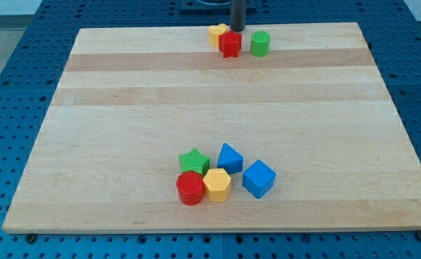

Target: Slide the yellow heart to the left of the red star

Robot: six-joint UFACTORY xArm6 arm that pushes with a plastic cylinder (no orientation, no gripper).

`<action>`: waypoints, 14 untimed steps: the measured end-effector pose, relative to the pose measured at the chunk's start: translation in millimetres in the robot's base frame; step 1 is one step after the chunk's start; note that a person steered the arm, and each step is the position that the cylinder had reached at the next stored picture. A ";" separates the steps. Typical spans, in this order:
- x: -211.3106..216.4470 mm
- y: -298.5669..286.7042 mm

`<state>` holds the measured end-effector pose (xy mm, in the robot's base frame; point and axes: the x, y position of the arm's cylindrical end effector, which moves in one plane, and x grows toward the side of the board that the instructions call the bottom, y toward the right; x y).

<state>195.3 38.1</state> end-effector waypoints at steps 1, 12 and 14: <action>4.6 -4.5; 24.6 -46.2; 21.0 -41.6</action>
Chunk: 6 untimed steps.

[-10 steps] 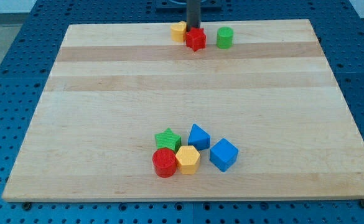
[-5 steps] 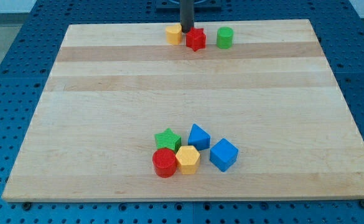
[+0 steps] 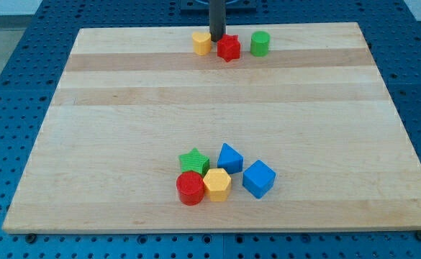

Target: Slide the yellow heart to the left of the red star

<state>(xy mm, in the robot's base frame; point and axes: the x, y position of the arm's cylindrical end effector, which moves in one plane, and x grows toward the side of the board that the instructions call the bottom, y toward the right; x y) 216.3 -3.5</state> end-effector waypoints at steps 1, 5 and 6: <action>-19.7 -11.8; 23.7 -38.4; 21.4 -102.6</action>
